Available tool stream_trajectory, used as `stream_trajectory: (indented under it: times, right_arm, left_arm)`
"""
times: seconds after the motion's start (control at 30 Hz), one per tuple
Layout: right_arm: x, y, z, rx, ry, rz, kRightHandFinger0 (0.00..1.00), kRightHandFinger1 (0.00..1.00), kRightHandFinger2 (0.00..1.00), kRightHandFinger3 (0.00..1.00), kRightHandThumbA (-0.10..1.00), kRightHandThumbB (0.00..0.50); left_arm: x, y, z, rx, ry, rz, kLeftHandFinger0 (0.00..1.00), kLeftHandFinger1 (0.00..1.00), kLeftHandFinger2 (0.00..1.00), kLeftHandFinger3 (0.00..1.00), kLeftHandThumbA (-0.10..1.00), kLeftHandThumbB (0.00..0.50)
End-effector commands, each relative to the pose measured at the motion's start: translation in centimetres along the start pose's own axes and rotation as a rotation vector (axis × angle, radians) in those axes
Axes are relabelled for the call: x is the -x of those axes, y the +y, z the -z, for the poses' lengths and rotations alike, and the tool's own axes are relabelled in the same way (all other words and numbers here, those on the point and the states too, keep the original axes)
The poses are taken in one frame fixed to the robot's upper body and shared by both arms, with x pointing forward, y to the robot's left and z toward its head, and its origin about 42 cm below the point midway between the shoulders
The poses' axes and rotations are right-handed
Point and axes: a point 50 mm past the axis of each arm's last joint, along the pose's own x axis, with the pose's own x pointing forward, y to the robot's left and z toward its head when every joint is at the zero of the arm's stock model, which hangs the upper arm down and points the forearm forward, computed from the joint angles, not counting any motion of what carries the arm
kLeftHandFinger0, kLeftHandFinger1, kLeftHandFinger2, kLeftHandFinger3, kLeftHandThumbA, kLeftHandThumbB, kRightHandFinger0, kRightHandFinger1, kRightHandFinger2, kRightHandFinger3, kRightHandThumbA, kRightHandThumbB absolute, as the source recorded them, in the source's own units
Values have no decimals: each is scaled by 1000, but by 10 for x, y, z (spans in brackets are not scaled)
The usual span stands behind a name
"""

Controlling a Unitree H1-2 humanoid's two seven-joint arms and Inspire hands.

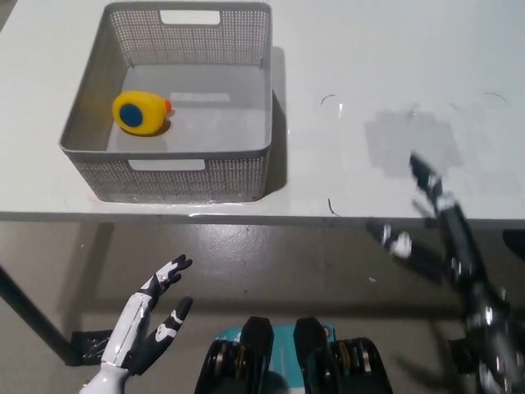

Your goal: Use the right hand to pick up a yellow duck toy and place it into a container on the left hand side

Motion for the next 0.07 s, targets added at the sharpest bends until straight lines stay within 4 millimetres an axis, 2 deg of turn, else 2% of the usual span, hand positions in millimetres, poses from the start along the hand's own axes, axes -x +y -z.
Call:
stream_trajectory:
  times: [0.0,0.03]
  right_arm:
    - [60,30,-61,-354,-374,-53,1000,1000,1000,1000,1000,429]
    - [60,30,-61,-354,-374,-53,1000,1000,1000,1000,1000,429]
  left_arm:
    - [-18,20,-14,-17,-97,-28,1000,1000,1000,1000,793,254]
    - [-18,20,-14,-17,-97,-28,1000,1000,1000,1000,793,254]
